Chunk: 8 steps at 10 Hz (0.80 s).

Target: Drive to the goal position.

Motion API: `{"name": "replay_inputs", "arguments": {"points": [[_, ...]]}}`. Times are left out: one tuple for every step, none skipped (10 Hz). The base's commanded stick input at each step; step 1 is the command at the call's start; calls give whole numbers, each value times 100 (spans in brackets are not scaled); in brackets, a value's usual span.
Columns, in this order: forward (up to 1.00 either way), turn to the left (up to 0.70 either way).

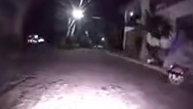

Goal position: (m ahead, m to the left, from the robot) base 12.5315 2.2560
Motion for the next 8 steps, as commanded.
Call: {"name": "replay_inputs", "arguments": {"points": [[85, 0], [85, 0], [85, 0], [85, 0], [85, 0], [85, 0], [85, 0], [85, 0]]}}
